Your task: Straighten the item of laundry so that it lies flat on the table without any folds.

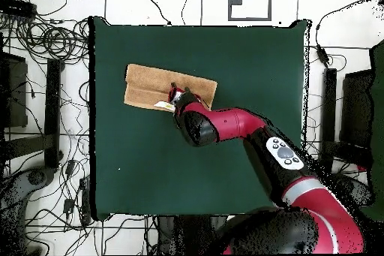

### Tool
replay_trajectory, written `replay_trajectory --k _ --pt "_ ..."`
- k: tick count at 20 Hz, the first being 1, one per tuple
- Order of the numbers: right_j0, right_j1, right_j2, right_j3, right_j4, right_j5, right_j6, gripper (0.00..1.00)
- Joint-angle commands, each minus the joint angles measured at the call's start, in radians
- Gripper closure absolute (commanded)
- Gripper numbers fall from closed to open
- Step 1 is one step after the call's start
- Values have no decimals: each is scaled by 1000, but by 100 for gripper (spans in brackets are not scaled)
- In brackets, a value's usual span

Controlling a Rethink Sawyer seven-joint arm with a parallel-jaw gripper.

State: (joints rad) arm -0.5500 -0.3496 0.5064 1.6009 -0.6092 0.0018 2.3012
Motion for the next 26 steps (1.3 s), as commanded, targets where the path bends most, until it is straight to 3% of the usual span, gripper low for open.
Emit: replay_trajectory --k 1,10,17,26 --pt "0 121 143 131 -33 227 -136 0" --pt "-32 112 183 173 1 272 -120 0" --pt "36 -21 118 215 9 275 -55 0" --pt "42 -20 116 212 4 265 -47 0"
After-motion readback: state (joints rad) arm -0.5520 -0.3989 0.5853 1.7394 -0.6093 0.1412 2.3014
